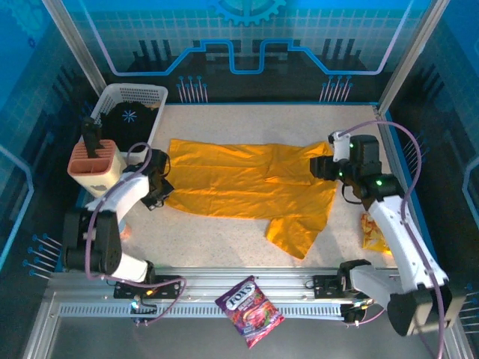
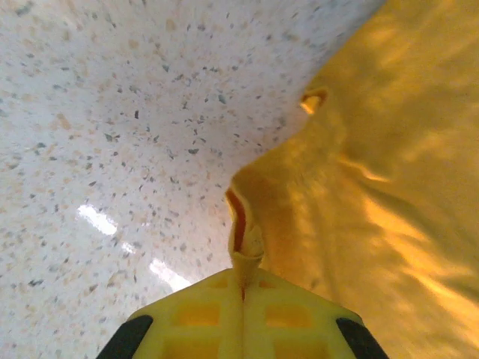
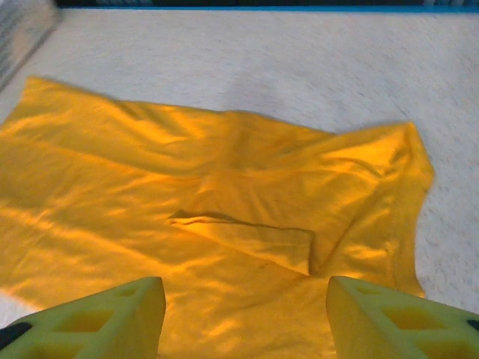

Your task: Fold and stack the t-shirts

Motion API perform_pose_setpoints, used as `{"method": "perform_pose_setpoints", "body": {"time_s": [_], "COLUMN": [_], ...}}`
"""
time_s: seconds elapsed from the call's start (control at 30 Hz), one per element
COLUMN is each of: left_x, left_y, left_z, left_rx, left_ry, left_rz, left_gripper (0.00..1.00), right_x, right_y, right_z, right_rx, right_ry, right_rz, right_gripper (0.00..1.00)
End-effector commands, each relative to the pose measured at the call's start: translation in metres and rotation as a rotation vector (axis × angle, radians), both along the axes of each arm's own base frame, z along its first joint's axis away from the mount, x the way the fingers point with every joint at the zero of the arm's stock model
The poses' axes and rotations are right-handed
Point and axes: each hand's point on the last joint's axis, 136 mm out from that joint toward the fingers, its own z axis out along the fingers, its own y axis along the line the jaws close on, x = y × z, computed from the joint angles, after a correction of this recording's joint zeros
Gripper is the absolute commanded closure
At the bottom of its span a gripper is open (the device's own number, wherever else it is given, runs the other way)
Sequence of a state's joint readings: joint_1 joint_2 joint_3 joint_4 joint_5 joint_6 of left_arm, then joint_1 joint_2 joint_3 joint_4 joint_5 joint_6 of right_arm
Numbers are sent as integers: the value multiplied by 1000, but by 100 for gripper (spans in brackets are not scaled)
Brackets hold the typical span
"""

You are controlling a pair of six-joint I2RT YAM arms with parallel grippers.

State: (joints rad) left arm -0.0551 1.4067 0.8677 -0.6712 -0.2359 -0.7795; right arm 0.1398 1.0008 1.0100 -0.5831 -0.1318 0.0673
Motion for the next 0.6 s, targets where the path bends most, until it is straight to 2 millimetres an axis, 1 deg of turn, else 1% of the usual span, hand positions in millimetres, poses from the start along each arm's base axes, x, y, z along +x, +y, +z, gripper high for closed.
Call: {"method": "perform_pose_setpoints", "body": {"time_s": [0.0,0.03,0.07,0.13,0.17,0.23,0.3,0.37,0.43,0.5,0.53,0.57], "left_x": [-18,-20,-20,-21,-21,-21,-21,-21,-21,-20,-20,-20], "left_y": [-7,-10,-12,-16,-17,-18,-18,-18,-19,-21,-22,-22], "left_z": [11,13,14,13,14,12,9,8,8,8,9,10], "left_rx": [-34,-45,-54,-67,-67,-64,-61,-57,-61,-70,-73,-74], "left_ry": [-6,-18,-28,-43,-55,-61,-68,-72,-84,-101,-106,-112], "left_rz": [-47,-55,-63,-79,-85,-99,-112,-123,-129,-134,-135,-136], "left_gripper": [100,100,100,100,100,100,100,100,100,100,100,100], "right_x": [-59,-75,-86,-101,-109,-134,-162,-183,-193,-202,-208,-212], "right_y": [43,49,51,47,45,43,35,27,26,34,35,39], "right_z": [5,1,-2,-6,-12,-30,-60,-88,-113,-134,-148,-156], "right_rx": [-219,-322,-411,-562,-608,-673,-781,-881,-918,-904,-905,-899], "right_ry": [-107,-142,-158,-134,-83,51,200,308,354,341,344,324], "right_rz": [502,621,692,778,832,981,1133,1250,1306,1343,1362,1368], "right_gripper": [37,35,34,32,32,33,31,31,36,41,42,43]}}
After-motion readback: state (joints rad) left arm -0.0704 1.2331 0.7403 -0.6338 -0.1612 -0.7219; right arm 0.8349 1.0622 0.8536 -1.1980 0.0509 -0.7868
